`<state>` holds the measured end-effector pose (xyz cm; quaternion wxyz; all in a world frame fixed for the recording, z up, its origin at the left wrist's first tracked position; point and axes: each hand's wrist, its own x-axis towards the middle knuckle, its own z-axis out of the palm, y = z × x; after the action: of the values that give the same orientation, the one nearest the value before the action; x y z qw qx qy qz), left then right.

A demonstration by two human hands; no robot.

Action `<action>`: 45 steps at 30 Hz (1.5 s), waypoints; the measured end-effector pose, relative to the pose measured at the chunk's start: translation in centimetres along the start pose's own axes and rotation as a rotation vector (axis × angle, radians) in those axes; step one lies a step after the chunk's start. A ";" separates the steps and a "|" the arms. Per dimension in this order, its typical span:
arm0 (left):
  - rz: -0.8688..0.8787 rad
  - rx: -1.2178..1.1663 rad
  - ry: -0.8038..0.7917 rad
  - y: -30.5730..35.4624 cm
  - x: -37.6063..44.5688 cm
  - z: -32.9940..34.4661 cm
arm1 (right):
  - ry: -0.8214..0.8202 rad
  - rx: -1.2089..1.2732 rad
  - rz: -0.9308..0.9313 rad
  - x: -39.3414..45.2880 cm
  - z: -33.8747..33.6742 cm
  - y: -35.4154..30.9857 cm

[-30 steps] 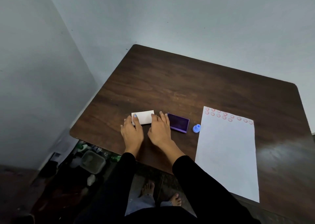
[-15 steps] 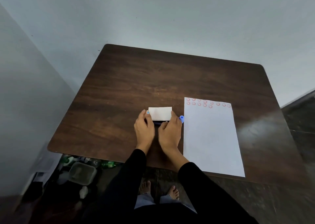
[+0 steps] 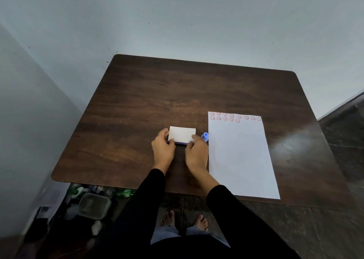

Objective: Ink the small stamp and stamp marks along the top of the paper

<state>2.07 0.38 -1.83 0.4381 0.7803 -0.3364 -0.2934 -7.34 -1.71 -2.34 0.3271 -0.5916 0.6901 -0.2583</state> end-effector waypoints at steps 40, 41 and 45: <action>0.115 0.207 0.051 -0.2 -0.9 0.0 | 0.151 -0.200 -0.098 1.9 -3.8 4.3; 0.114 0.208 0.056 -0.2 -1.2 0.1 | 0.139 -0.237 -0.077 1.7 -4.1 4.7; 0.168 0.226 0.136 0.0 -2.1 0.9 | 0.113 -0.265 -0.105 1.5 -4.7 5.3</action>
<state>0.15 1.56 -1.89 0.3923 0.8118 -0.4009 -0.1623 -14.43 -2.44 -3.45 0.1929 -0.6493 0.7036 -0.2148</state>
